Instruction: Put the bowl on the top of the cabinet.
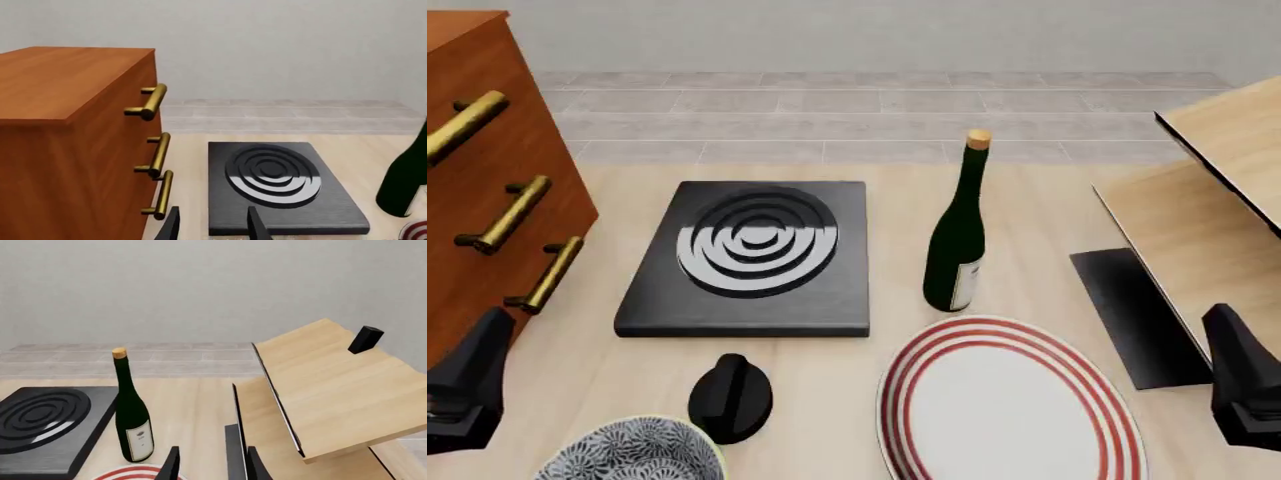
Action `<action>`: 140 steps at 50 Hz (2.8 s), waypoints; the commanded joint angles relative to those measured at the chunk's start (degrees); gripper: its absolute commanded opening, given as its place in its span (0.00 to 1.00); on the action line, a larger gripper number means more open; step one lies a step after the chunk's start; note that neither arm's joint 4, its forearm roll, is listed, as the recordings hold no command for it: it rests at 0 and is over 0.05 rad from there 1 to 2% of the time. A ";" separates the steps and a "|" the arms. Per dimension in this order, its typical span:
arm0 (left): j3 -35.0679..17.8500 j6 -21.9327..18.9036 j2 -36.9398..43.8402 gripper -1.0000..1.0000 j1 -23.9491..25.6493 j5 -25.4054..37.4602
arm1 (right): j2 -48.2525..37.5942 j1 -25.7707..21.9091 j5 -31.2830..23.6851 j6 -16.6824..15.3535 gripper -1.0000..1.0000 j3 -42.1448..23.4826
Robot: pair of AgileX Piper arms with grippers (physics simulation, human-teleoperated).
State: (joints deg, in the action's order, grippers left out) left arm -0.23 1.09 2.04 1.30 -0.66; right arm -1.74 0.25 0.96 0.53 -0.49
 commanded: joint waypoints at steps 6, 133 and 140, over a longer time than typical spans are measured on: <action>-5.21 -2.13 1.97 1.00 2.24 3.09 | 0.29 -0.02 -0.33 -0.11 1.00 -0.06; -12.56 5.10 15.96 1.00 21.18 42.01 | -0.40 -0.91 0.29 -1.00 1.00 0.18; -10.61 6.01 15.86 1.00 20.97 41.28 | -0.36 -0.93 0.29 -1.02 1.00 0.24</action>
State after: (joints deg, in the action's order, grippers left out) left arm -13.20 6.00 18.17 22.48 41.53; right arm -1.92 -0.65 1.11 -0.44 -0.23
